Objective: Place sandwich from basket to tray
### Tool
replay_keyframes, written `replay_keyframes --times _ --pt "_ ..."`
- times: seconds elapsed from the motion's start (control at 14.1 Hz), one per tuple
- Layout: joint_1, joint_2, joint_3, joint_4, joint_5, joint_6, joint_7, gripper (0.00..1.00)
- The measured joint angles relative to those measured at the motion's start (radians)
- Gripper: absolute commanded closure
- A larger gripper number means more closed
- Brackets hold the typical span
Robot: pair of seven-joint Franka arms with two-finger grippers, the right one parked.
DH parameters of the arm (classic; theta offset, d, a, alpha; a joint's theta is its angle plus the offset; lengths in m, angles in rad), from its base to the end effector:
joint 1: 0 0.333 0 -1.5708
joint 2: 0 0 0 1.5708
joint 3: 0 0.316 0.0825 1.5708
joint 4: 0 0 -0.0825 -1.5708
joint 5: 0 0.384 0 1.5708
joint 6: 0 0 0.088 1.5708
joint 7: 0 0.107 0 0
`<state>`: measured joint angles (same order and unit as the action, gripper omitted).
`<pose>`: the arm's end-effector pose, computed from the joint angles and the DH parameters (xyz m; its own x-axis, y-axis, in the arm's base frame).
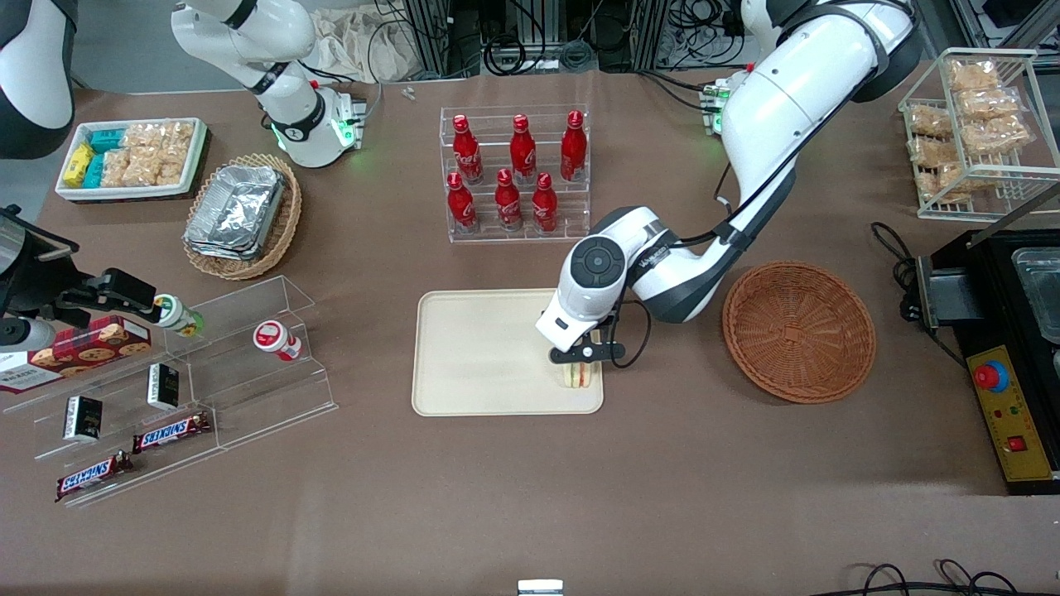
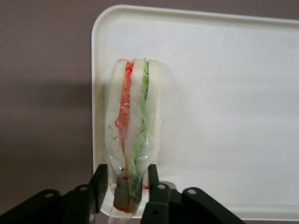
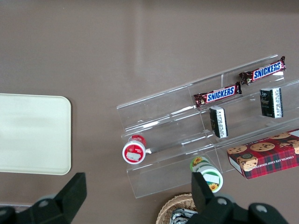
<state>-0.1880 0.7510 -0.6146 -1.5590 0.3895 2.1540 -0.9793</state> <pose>0.5412 -0.4413 0.2615 0.9941 0.0835 -0.0697 0.0869 -0.9951 0.0467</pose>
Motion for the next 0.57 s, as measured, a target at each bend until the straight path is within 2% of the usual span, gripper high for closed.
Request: replay_keyframes --times 0.28,0.57 --pt "0.0 -0.073 -0.001 0.022 0.0 -0.129 -0.114 0.0" --pt "0.036 -0.195 -0.001 0.024 -0.004 -0.323 -0.136 0.0"
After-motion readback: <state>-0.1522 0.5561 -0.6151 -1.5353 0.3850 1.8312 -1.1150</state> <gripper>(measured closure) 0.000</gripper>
